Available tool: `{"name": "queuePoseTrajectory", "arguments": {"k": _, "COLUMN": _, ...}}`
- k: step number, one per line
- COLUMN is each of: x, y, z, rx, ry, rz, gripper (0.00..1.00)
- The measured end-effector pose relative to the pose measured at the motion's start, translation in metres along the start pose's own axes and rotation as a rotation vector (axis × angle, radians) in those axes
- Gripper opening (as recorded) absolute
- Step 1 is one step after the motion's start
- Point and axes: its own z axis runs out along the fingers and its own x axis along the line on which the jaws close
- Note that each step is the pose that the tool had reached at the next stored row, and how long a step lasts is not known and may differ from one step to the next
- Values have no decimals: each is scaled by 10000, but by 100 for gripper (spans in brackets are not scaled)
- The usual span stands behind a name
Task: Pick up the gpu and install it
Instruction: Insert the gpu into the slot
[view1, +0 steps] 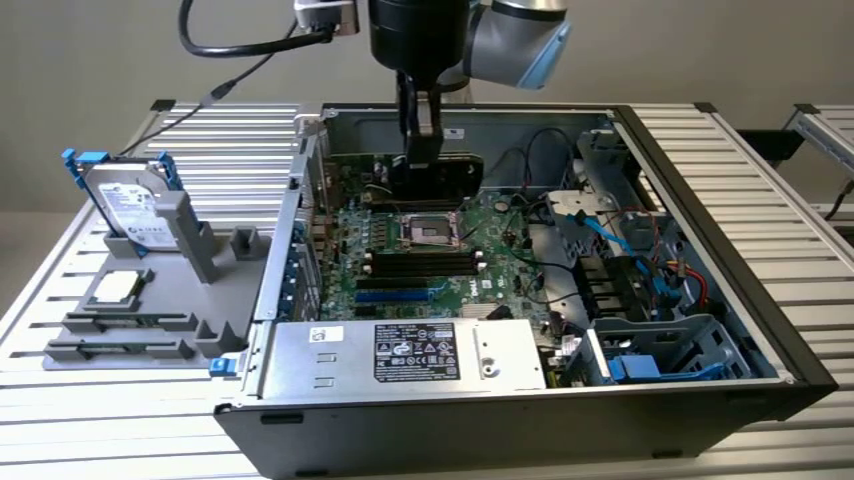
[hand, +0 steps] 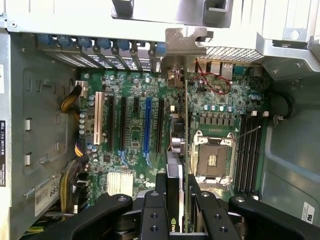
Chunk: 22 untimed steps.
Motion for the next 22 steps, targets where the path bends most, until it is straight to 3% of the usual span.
{"name": "queuePoseTrajectory", "arguments": {"k": 10, "x": 76, "y": 35, "z": 103, "rx": 1, "ry": 7, "rz": 342, "gripper": 27}}
{"name": "queuePoseTrajectory", "arguments": {"k": 22, "x": 243, "y": 77, "z": 209, "rx": 9, "ry": 10, "rz": 590, "gripper": 27}}
